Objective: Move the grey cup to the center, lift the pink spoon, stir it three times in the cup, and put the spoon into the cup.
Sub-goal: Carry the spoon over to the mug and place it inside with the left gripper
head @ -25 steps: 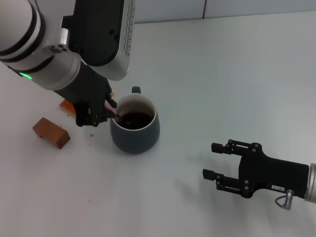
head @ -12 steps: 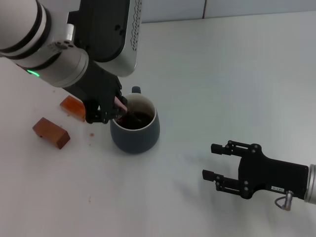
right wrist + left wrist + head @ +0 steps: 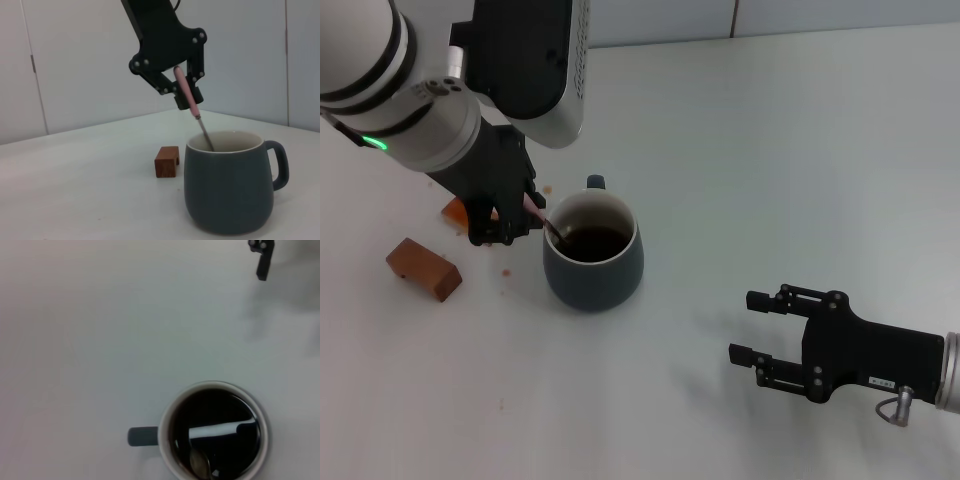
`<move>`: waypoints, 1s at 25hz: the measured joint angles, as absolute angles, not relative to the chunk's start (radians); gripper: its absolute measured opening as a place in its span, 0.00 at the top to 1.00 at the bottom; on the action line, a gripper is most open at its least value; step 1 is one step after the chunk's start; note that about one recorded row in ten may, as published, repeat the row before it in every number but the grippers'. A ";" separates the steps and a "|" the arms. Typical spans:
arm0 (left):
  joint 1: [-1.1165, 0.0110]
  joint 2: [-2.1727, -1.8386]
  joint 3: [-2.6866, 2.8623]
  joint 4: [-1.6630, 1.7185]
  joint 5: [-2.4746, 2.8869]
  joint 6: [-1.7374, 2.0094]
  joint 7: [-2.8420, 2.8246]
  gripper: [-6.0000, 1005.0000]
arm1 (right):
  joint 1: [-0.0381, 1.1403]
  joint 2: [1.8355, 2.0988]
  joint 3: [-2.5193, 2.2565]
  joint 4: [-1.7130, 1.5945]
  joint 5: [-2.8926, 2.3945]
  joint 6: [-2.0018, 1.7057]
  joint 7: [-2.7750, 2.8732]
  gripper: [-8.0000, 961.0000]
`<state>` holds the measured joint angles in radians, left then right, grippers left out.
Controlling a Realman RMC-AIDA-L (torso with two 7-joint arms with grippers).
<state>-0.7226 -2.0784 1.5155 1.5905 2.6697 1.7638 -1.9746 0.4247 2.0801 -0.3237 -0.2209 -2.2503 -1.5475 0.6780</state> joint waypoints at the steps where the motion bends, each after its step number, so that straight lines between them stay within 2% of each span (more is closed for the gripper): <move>1: -0.723 -2.078 1.515 1.591 2.669 1.768 -1.975 0.87 | 0.425 2.080 -0.324 -0.221 -2.250 -1.548 0.678 0.29; 25: -0.733 -2.078 1.523 1.568 2.646 1.733 -1.985 0.86 | 0.422 2.081 -0.324 -0.220 -2.250 -1.555 0.679 0.29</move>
